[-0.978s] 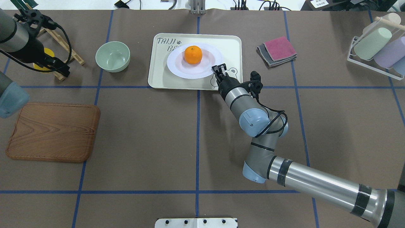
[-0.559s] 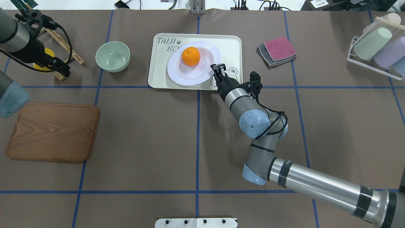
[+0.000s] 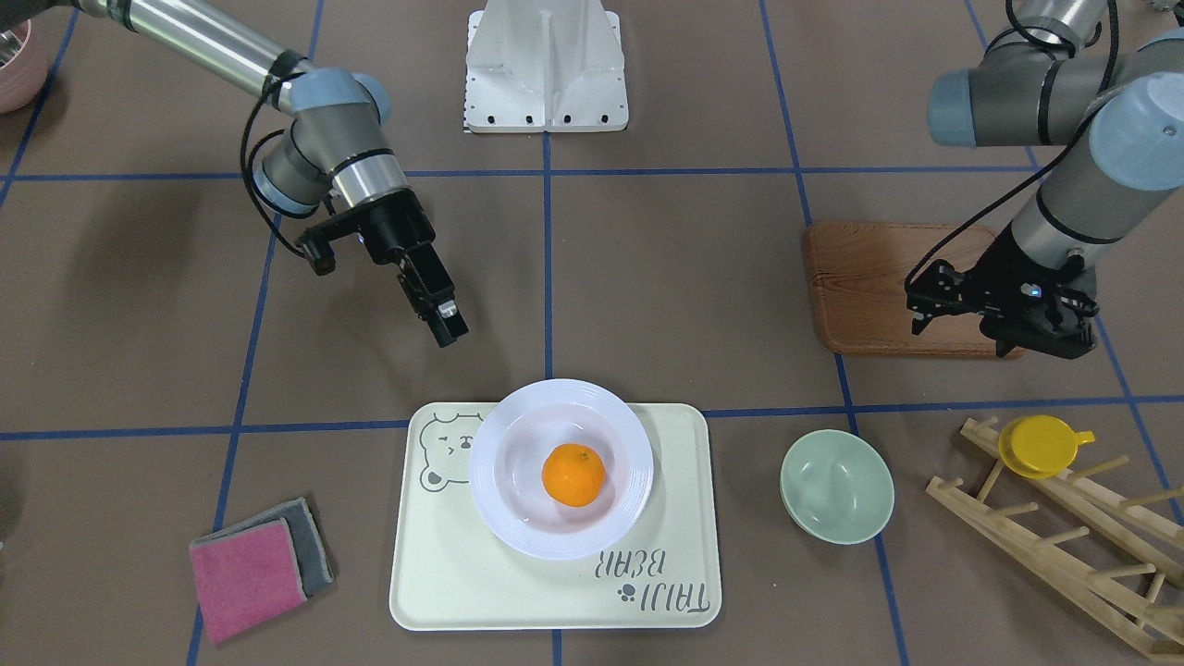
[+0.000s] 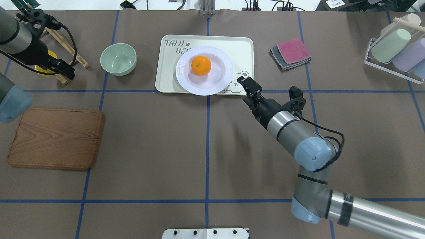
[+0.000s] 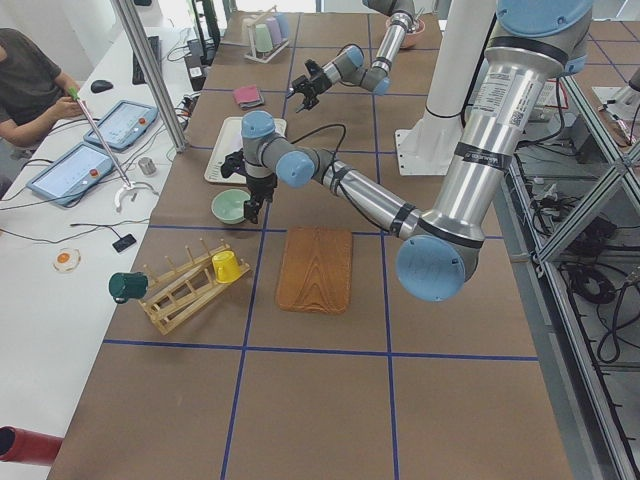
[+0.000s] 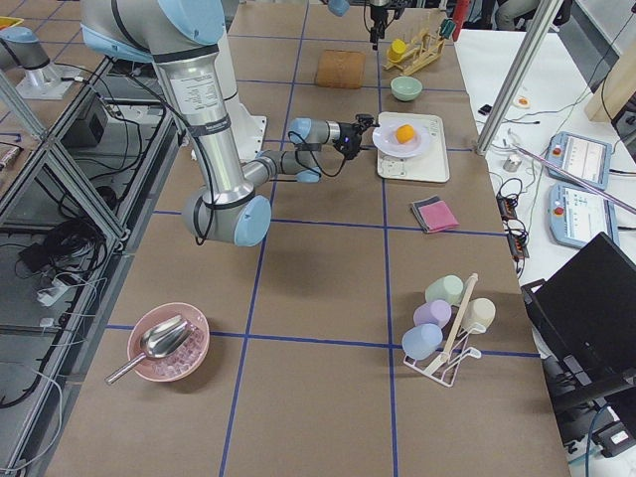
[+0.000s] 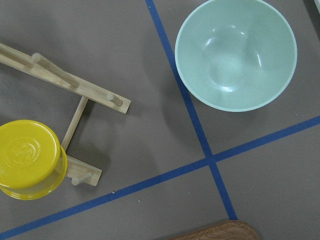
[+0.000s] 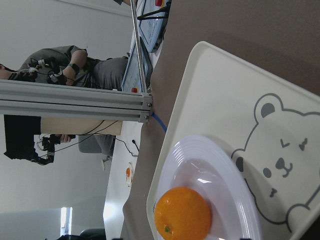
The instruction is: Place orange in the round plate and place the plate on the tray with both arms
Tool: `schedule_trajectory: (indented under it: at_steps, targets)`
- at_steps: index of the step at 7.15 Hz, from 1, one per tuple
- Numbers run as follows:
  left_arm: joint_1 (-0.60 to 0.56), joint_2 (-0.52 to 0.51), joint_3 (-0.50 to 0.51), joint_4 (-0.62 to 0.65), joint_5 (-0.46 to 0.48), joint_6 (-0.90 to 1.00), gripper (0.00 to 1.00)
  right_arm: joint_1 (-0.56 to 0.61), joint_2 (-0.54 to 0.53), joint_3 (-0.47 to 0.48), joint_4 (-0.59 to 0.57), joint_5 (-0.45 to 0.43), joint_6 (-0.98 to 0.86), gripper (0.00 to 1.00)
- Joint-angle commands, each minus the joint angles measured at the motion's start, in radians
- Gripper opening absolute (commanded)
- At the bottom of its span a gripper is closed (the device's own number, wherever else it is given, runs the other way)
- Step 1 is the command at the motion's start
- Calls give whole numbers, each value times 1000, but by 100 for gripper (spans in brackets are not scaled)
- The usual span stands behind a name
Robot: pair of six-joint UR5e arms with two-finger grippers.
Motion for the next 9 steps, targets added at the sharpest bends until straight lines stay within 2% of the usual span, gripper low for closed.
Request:
schedule_trajectory:
  at_steps: [1,3,4,5,6,7,8,9]
  targets:
    - [-1,5,-16,0,-5,9,99,50,-216,147,-1,270,-308,100]
    - [-9,8,-40,3,-3,83,99,356,-317,127,-6,772,-626,100]
    - [-33,38,-45,3,-5,213,99,536,-331,74,-70,1022,-912,100]
    - [-74,57,-41,8,-5,329,99,642,-377,66,-171,1104,-1185,100]
    - [-125,72,-42,17,-18,382,99,715,-408,67,-279,1112,-1402,100]
    - [-160,124,-44,11,-78,454,99,776,-416,75,-400,1114,-1614,100]
    - [-180,146,-42,15,-85,511,99,825,-408,81,-553,1112,-1798,100]
    - [-184,158,-42,15,-85,515,99,896,-367,81,-793,1097,-2067,100]
